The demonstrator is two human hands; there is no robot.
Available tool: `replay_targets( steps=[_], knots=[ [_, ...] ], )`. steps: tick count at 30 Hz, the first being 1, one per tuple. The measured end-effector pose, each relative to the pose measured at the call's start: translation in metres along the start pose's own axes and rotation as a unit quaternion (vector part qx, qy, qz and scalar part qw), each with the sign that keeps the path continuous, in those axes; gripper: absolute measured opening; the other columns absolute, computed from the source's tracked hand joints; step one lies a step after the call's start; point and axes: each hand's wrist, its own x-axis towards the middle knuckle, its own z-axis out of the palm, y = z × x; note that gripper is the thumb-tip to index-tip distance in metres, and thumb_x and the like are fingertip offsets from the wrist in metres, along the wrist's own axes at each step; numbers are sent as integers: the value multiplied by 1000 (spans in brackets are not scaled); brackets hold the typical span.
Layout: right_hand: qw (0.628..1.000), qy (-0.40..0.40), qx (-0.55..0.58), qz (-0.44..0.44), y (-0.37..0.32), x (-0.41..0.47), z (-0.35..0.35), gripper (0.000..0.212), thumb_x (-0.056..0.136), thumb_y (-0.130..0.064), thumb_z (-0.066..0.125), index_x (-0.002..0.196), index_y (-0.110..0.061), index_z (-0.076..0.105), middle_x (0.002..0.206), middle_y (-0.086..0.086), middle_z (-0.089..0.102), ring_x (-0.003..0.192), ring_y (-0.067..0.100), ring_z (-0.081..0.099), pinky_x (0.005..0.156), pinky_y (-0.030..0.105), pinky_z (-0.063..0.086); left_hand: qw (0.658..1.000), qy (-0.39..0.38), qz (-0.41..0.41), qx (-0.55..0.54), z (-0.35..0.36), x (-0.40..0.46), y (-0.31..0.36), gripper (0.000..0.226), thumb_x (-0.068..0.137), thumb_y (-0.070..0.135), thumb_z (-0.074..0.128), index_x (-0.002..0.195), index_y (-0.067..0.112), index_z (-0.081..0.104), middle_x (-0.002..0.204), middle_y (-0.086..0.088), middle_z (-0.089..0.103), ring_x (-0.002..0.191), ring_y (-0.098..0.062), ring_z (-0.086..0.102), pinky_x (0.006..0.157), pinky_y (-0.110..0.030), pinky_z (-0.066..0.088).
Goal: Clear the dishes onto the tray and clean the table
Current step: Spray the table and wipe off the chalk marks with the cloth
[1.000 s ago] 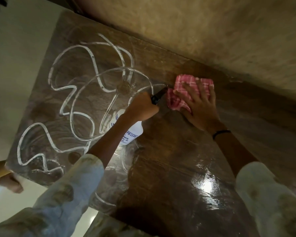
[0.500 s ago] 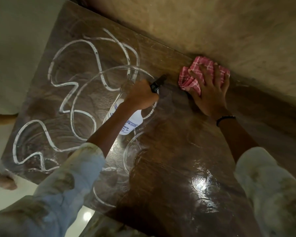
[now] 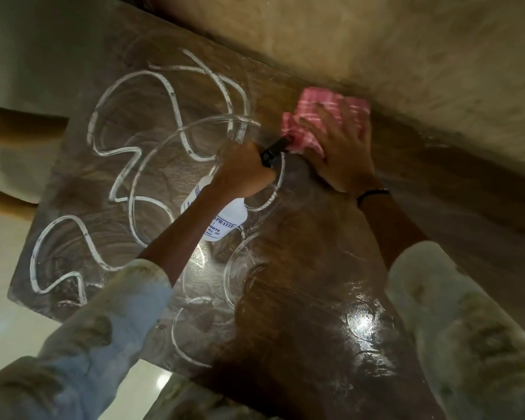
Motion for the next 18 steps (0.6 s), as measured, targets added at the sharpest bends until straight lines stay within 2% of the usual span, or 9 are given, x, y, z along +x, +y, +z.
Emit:
replay_targets(
  steps=[3,6,11,13,15,18],
  knots=[
    [995,7,-5,101,42,-42,1,57,93,-55,31,146,-34,32,157,3,27,145,37,15,112,64,9,1000,-15,3,-6,5,-1,6,4,79,5,58,78,1,59,50,-3,46,41,-13,45,44,-23,40],
    [983,-6,-1,185,78,-82,-5,62,92,-59,27,148,-33,27,158,4,22,146,37,10,113,63,7,999,-34,-3,-39,9,-2,8,5,80,4,57,82,1,57,53,-4,46,45,-15,47,45,-23,38],
    [956,-16,25,293,65,-89,-6,73,89,-67,18,150,-28,24,160,5,14,146,39,2,112,65,1,997,-44,-6,-60,8,-2,4,6,82,5,56,78,5,52,54,-3,45,45,-15,46,43,-22,37],
    [958,-19,31,284,42,-69,-8,72,89,-65,18,150,-27,25,160,7,15,146,40,2,112,66,1,996,-53,-12,-66,6,-3,-1,1,82,5,55,83,3,54,54,-4,45,46,-16,45,45,-23,36],
    [972,-30,27,232,17,-40,-7,69,92,-62,21,150,-26,23,159,9,16,145,42,2,111,66,-3,996,-58,-21,-65,3,-4,-9,2,81,3,56,82,3,55,54,-5,47,46,-17,46,45,-24,36],
    [990,-18,17,141,-26,7,-6,61,95,-58,30,150,-33,22,160,5,14,146,41,3,109,65,-7,997,-34,-25,-71,0,-12,-22,8,80,5,57,84,-2,57,51,-5,44,42,-17,45,43,-23,36]
  ],
)
